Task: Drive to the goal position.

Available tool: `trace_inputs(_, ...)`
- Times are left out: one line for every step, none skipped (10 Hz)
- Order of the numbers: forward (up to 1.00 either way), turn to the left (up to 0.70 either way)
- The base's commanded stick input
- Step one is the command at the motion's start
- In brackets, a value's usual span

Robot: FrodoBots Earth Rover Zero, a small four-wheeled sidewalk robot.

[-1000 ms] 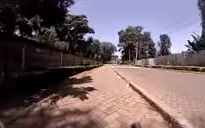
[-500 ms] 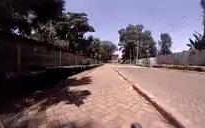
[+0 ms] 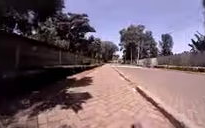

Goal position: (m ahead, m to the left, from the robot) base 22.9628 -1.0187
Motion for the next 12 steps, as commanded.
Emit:
trace_inputs(0.7, 0.0)
trace_inputs(0.7, 0.0)
trace_inputs(0.7, 0.0)
trace_inputs(0.7, 0.0)
trace_inputs(0.7, 0.0)
trace_inputs(0.7, 0.0)
trace_inputs(0.7, 0.0)
trace_inputs(0.7, 0.0)
trace_inputs(0.7, 0.0)
trace_inputs(0.7, 0.0)
trace_inputs(0.7, 0.0)
trace_inputs(0.7, 0.0)
